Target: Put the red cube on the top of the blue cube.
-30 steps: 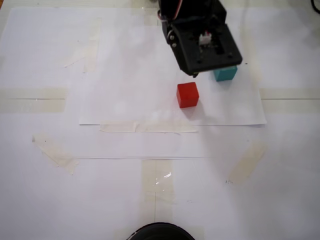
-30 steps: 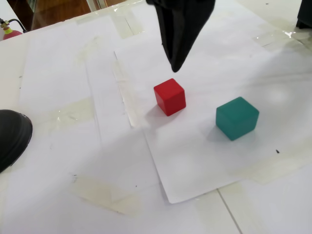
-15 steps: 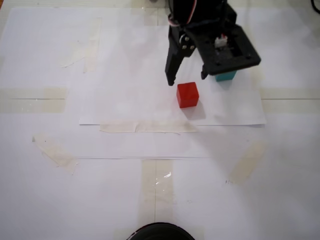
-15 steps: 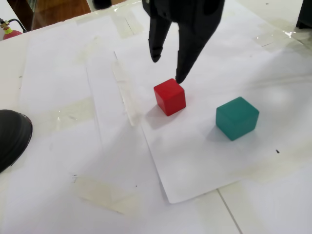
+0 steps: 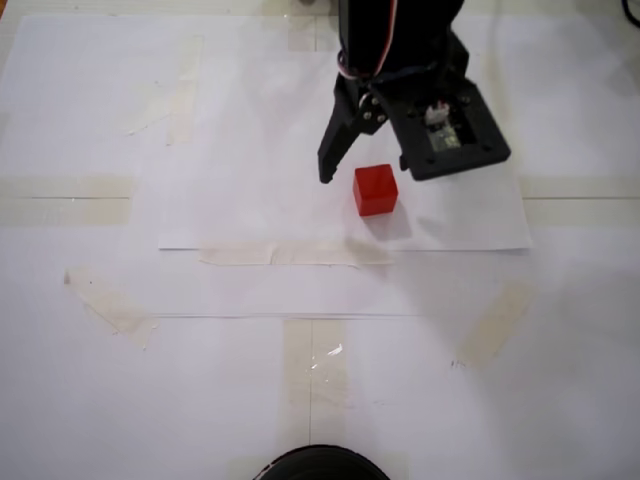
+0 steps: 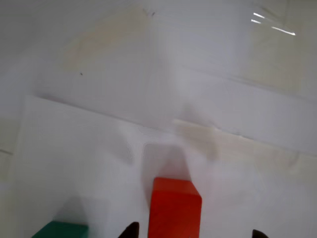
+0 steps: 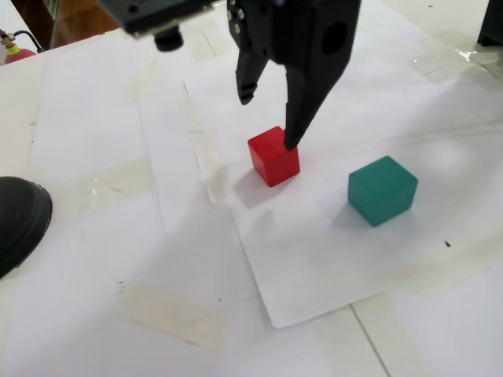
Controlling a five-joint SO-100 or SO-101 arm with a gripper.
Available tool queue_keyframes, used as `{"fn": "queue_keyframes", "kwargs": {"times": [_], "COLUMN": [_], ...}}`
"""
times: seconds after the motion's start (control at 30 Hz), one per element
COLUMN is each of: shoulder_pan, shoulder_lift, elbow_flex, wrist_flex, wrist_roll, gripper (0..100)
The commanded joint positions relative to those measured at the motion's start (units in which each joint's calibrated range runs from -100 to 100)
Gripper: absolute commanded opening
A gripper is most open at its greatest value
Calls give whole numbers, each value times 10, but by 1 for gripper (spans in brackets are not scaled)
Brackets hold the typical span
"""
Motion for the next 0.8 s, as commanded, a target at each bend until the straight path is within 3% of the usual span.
{"fn": "queue_keyframes", "kwargs": {"times": [0.0,0.77], "shoulder_pan": [-2,-19], "shoulder_lift": [4,63], "elbow_flex": [-19,-20], "wrist_flex": [-15,-47], "wrist_roll": [6,-7], "gripper": [32,29]}}
